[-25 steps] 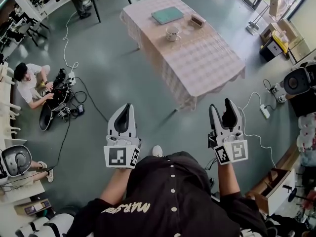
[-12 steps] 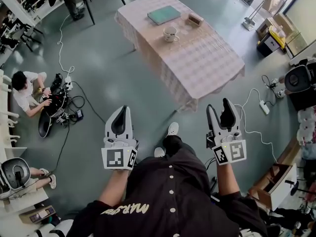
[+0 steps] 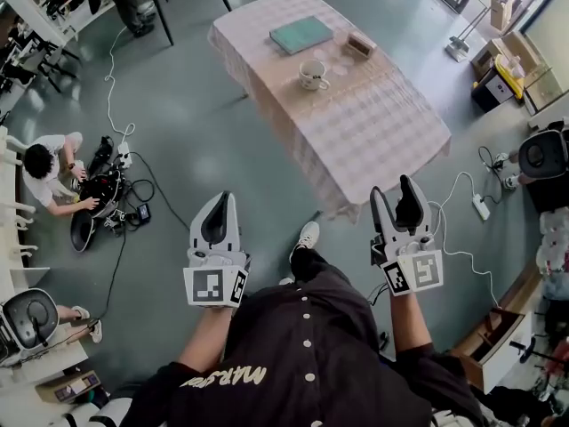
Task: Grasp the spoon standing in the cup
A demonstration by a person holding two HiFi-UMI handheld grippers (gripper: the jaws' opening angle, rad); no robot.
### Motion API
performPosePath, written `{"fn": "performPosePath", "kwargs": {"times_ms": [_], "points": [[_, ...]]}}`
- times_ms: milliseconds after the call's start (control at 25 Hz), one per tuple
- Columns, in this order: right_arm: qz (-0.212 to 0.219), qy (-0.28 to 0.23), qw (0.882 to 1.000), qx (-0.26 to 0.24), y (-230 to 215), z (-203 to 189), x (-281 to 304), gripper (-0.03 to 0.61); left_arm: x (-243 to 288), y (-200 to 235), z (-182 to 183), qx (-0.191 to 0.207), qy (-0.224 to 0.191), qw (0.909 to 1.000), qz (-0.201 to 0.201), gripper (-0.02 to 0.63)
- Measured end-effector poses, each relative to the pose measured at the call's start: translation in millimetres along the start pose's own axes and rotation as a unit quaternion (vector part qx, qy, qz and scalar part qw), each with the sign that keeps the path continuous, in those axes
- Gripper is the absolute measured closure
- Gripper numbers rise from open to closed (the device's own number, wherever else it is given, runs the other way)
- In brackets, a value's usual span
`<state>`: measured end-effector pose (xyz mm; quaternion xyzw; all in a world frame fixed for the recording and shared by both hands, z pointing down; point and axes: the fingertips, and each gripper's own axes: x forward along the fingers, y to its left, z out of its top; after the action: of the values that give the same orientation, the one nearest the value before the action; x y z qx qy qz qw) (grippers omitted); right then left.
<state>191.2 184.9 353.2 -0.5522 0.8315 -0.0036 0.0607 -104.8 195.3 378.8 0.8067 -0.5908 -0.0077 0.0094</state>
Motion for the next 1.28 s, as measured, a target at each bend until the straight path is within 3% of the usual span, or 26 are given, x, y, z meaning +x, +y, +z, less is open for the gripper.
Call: {"fn": "performPosePath", "kwargs": {"times_ms": [600,1280], "points": [[0.038,-0.002,0.999,0.006,-66,5,140,0.336,130,22,18,0.008,-0.005,0.9996,0.027,0.604],[0.067,0.032,0.997,0.035,-80,-30,221,0.336,181,56,1,-0.002,0.031,0.9973,0.067,0.604]]}}
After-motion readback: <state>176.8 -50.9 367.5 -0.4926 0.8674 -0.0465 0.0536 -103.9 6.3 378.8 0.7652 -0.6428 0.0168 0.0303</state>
